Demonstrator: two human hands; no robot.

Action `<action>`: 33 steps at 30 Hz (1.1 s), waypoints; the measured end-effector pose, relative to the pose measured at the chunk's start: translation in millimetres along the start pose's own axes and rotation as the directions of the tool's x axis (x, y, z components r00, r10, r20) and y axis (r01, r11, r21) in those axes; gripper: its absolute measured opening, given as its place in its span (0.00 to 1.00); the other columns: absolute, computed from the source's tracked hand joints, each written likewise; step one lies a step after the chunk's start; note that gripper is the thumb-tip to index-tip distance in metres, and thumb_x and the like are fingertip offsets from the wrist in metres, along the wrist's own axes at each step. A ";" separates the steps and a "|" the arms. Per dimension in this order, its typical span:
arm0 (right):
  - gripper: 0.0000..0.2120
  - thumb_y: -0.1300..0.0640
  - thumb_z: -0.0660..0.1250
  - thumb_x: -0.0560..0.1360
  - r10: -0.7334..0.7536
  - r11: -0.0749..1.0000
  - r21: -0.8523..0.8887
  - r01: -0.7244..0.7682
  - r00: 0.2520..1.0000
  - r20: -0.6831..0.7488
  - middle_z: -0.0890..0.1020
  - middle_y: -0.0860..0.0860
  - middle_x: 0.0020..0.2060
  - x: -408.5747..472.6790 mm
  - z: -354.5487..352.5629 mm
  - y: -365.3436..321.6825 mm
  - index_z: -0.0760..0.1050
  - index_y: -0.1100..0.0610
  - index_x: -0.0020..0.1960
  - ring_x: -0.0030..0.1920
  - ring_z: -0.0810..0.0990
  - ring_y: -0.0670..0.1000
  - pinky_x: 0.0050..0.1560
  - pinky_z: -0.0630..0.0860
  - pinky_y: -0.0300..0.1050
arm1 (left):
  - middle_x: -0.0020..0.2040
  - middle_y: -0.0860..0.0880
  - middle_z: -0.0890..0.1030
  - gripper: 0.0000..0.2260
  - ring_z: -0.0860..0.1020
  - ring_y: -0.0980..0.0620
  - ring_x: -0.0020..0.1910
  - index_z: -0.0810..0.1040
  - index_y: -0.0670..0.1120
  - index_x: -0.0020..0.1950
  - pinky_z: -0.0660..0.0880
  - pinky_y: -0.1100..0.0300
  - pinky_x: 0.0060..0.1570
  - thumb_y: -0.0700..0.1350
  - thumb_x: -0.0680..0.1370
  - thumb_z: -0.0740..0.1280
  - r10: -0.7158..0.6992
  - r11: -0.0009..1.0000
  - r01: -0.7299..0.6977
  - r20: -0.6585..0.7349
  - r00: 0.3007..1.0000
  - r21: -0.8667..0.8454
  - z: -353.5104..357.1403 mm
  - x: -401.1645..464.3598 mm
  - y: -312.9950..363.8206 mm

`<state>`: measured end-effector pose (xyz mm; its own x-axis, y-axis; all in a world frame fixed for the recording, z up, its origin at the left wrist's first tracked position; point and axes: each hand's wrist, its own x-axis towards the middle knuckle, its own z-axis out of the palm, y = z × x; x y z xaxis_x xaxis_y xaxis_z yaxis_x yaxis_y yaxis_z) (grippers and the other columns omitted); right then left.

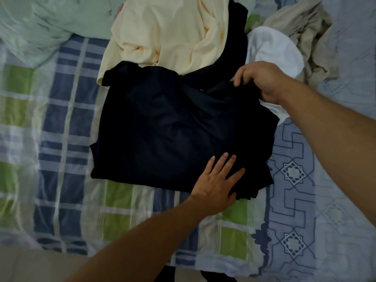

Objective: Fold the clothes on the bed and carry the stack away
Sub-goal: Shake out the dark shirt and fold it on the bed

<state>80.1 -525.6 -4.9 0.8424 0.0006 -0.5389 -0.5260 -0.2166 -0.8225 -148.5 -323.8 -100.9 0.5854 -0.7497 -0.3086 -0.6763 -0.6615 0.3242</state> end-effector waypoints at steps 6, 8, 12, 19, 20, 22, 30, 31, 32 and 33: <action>0.34 0.23 0.68 0.64 -0.014 0.643 -0.765 -0.032 0.998 -0.054 0.81 0.50 0.48 16.8 21.4 -1.8 0.82 0.53 0.50 0.48 0.79 0.52 0.47 0.74 0.48 | 0.85 0.42 0.43 0.34 0.37 0.42 0.82 0.50 0.53 0.84 0.37 0.42 0.80 0.60 0.82 0.58 0.003 1.000 -0.002 0.063 0.998 -0.019 -1.2 1.8 2.2; 0.36 0.25 0.68 0.66 -0.071 0.522 -0.853 0.014 0.997 -0.028 0.81 0.51 0.53 24.1 39.2 -8.2 0.81 0.54 0.57 0.51 0.80 0.54 0.48 0.75 0.48 | 0.85 0.42 0.43 0.33 0.37 0.42 0.82 0.48 0.53 0.84 0.36 0.43 0.80 0.60 0.82 0.57 0.014 1.000 -0.013 0.074 0.997 -0.011 -1.8 3.4 0.9; 0.23 0.40 0.74 0.72 -0.053 0.448 -0.893 0.039 0.998 0.017 0.83 0.53 0.53 35.3 65.2 -8.9 0.81 0.59 0.55 0.53 0.81 0.57 0.48 0.77 0.47 | 0.85 0.42 0.42 0.33 0.37 0.43 0.82 0.48 0.54 0.84 0.36 0.44 0.80 0.60 0.83 0.57 0.035 0.999 -0.034 0.064 0.997 -0.023 1.0 3.7 -3.7; 0.13 0.53 0.69 0.78 -0.450 0.580 -0.779 0.236 0.891 -0.065 0.83 0.52 0.56 30.3 69.4 -7.4 0.82 0.55 0.61 0.57 0.80 0.53 0.59 0.76 0.46 | 0.85 0.42 0.46 0.33 0.42 0.42 0.83 0.50 0.53 0.84 0.39 0.44 0.80 0.60 0.82 0.58 0.052 0.997 -0.052 0.004 0.999 -0.049 8.6 2.9 -8.6; 0.13 0.55 0.67 0.78 -0.531 0.501 -0.837 0.219 0.842 -0.097 0.83 0.54 0.55 23.6 63.3 -2.8 0.82 0.56 0.60 0.56 0.79 0.56 0.56 0.75 0.47 | 0.85 0.42 0.46 0.34 0.42 0.42 0.83 0.50 0.53 0.84 0.39 0.44 0.80 0.60 0.82 0.58 0.054 0.997 -0.054 0.001 0.999 -0.055 9.5 3.2 -8.3; 0.12 0.58 0.64 0.75 -0.675 0.367 -0.865 0.341 0.737 0.004 0.82 0.56 0.51 0.9 49.0 7.7 0.82 0.58 0.54 0.53 0.79 0.59 0.52 0.76 0.52 | 0.85 0.42 0.46 0.34 0.42 0.42 0.83 0.50 0.53 0.84 0.39 0.45 0.80 0.60 0.82 0.59 0.050 0.997 -0.050 0.002 0.999 -0.059 9.4 3.0 -8.4; 0.26 0.49 0.72 0.76 -0.275 0.098 -0.934 0.344 0.911 0.307 0.75 0.57 0.61 -41.6 10.5 73.7 0.75 0.54 0.71 0.51 0.80 0.61 0.42 0.76 0.50 | 0.85 0.42 0.46 0.33 0.42 0.43 0.83 0.51 0.53 0.84 0.41 0.45 0.81 0.60 0.82 0.58 0.057 0.997 -0.056 0.017 0.998 -0.062 4.3 3.9 -10.0; 0.23 0.50 0.72 0.76 -0.309 0.098 -0.942 0.322 0.909 0.278 0.76 0.59 0.59 -38.6 5.8 74.6 0.77 0.56 0.69 0.51 0.80 0.62 0.41 0.75 0.50 | 0.85 0.42 0.47 0.33 0.42 0.43 0.83 0.51 0.53 0.84 0.41 0.45 0.81 0.59 0.82 0.59 0.057 0.996 -0.055 0.021 0.998 -0.065 3.9 3.8 -10.0; 0.20 0.50 0.72 0.77 -0.343 0.110 -0.944 0.312 0.903 0.259 0.78 0.60 0.56 -34.9 1.8 74.4 0.79 0.58 0.65 0.51 0.80 0.63 0.41 0.74 0.50 | 0.85 0.42 0.47 0.33 0.42 0.43 0.83 0.51 0.53 0.84 0.41 0.46 0.81 0.59 0.82 0.58 0.058 0.996 -0.056 0.025 0.998 -0.063 3.8 3.5 -10.0; 0.16 0.51 0.71 0.77 -0.374 0.157 -0.937 0.311 0.897 0.235 0.78 0.60 0.53 -30.9 -1.0 73.2 0.81 0.59 0.61 0.49 0.79 0.62 0.41 0.74 0.50 | 0.85 0.42 0.47 0.33 0.42 0.43 0.83 0.51 0.53 0.84 0.41 0.46 0.81 0.59 0.82 0.58 0.060 0.997 -0.058 0.029 0.998 -0.059 3.7 3.3 -10.3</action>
<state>15.7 -542.4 -48.3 0.9249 0.3111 -0.2183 0.2893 -0.9488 -0.1264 -141.3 -319.4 -108.5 0.5306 -0.7873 -0.3142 -0.6816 -0.6166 0.3939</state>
